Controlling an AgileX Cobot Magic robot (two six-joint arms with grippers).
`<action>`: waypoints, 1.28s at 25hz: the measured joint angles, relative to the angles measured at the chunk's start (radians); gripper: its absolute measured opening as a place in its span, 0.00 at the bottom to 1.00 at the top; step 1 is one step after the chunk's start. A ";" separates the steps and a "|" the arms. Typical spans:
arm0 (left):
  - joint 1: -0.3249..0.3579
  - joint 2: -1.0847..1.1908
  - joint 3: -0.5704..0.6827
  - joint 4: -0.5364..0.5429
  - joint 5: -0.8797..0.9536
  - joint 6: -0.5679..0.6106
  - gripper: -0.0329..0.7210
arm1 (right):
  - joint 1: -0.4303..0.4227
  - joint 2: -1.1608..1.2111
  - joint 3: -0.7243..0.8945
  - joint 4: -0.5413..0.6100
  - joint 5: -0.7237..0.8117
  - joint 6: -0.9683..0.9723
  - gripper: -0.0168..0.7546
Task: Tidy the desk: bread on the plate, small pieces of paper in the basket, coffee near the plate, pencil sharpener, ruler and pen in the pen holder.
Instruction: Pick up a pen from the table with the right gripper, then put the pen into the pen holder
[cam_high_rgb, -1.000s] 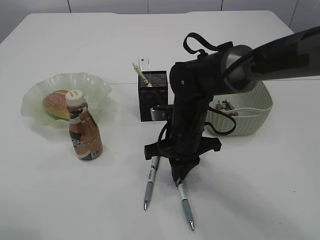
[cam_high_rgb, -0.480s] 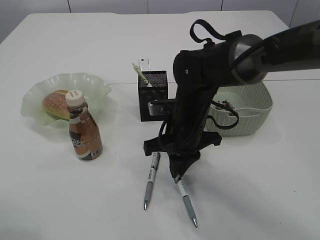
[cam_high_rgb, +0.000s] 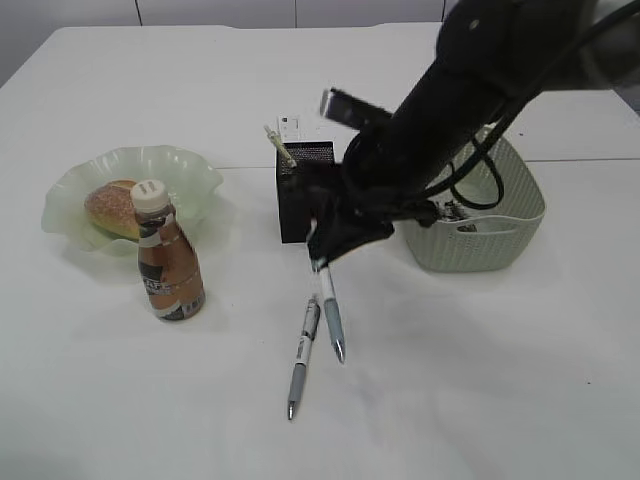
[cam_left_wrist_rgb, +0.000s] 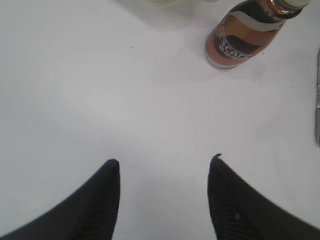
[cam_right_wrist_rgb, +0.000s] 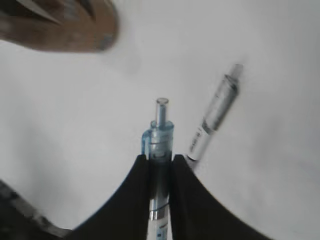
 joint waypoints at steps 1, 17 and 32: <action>0.000 0.000 0.000 0.000 0.000 0.000 0.59 | -0.031 -0.008 0.000 0.072 0.000 -0.062 0.09; 0.000 0.000 0.000 -0.016 0.014 0.000 0.59 | -0.265 -0.023 -0.022 0.882 -0.109 -0.849 0.09; 0.000 0.000 0.000 -0.016 0.075 0.000 0.59 | -0.269 0.197 -0.265 1.018 -0.154 -1.217 0.09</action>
